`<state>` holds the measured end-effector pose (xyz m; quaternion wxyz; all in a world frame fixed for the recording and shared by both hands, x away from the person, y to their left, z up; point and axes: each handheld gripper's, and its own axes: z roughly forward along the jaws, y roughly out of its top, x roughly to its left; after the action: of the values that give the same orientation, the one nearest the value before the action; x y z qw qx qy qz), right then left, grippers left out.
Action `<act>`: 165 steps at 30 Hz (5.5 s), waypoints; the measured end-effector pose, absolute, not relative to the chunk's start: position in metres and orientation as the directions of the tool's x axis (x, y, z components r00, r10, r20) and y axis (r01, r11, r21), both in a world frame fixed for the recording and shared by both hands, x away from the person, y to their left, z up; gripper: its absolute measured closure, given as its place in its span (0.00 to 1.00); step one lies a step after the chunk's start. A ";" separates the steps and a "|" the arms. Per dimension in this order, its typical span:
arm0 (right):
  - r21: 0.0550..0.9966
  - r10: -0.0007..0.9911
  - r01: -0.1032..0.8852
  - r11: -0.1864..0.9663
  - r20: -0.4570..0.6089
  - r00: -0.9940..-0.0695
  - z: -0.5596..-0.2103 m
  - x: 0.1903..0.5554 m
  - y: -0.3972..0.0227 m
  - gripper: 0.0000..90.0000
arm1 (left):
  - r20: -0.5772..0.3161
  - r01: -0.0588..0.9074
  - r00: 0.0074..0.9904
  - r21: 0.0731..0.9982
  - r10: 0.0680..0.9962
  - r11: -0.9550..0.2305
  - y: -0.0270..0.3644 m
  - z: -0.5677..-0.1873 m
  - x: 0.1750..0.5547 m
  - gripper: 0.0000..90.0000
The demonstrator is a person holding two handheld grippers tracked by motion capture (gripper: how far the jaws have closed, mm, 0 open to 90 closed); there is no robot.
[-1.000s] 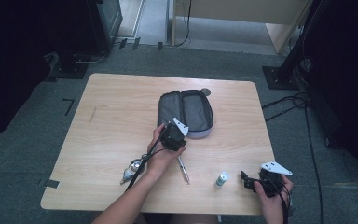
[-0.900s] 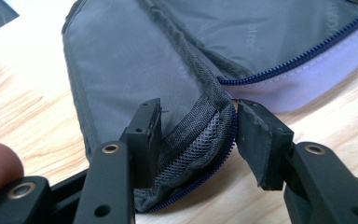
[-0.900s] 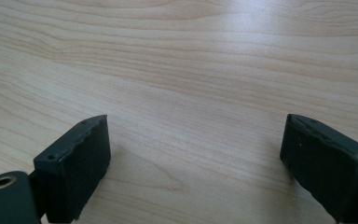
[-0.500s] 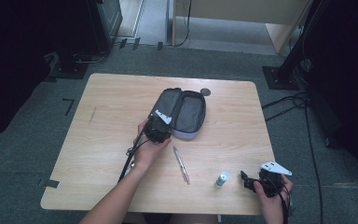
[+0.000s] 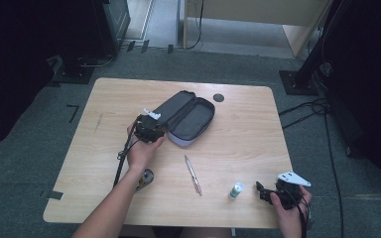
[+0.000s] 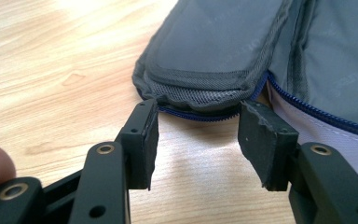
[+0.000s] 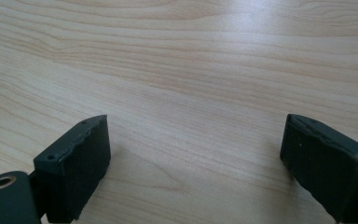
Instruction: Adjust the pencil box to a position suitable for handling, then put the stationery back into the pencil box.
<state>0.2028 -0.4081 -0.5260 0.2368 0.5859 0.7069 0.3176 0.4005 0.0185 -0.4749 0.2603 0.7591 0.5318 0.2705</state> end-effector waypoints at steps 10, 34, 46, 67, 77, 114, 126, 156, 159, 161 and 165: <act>0.726 0.979 0.679 0.114 0.033 -0.200 -0.526 0.203 -0.408 0.09 | -0.112 0.691 0.320 0.707 0.941 -0.151 0.009 -0.462 0.390 0.48; 0.726 0.978 0.678 0.115 0.037 -0.207 -0.526 0.203 -0.408 0.09 | -0.082 0.775 0.261 0.612 0.962 -0.158 0.002 -0.480 0.410 0.84; 0.726 0.978 0.676 0.121 0.031 -0.208 -0.526 0.203 -0.408 0.09 | -0.103 0.781 0.314 0.594 0.944 -0.195 0.040 -0.474 0.413 0.99; 0.727 0.977 0.675 0.123 0.029 -0.210 -0.526 0.203 -0.408 0.09 | -0.143 0.788 0.325 0.588 0.935 -0.184 0.066 -0.475 0.398 0.58; 0.726 0.978 0.676 0.122 0.030 -0.208 -0.526 0.203 -0.408 0.09 | -0.096 0.772 0.344 0.595 0.934 -0.223 0.063 -0.480 0.398 0.98; 0.726 0.977 0.676 0.125 0.027 -0.209 -0.526 0.203 -0.408 0.09 | -0.152 0.671 0.401 0.720 0.904 -0.176 0.089 -0.448 0.366 0.33; 0.727 0.978 0.676 0.124 0.027 -0.209 -0.526 0.203 -0.407 0.09 | -0.098 0.678 0.348 0.713 0.932 -0.179 0.152 -0.471 0.318 0.07; 0.726 0.979 0.678 0.118 0.027 -0.200 -0.526 0.203 -0.406 0.09 | 0.009 0.701 0.270 0.684 0.963 -0.203 0.214 -0.519 0.261 0.00; 0.726 0.979 0.677 0.120 0.025 -0.200 -0.526 0.203 -0.407 0.11 | 0.009 0.700 0.270 0.685 0.963 -0.203 0.214 -0.519 0.261 0.00; 0.741 0.985 0.665 0.099 0.022 -0.172 -0.525 0.201 -0.407 0.20 | 0.009 0.700 0.270 0.684 0.963 -0.203 0.214 -0.519 0.261 0.00; 0.746 0.986 0.662 0.070 0.050 -0.161 -0.523 0.201 -0.407 0.21 | 0.009 0.700 0.270 0.684 0.963 -0.203 0.214 -0.519 0.261 0.00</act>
<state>0.2010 -0.4069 -0.5227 0.2479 0.5985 0.6882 0.3267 0.2609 0.2143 -0.5192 0.2908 0.7420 0.5604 0.2255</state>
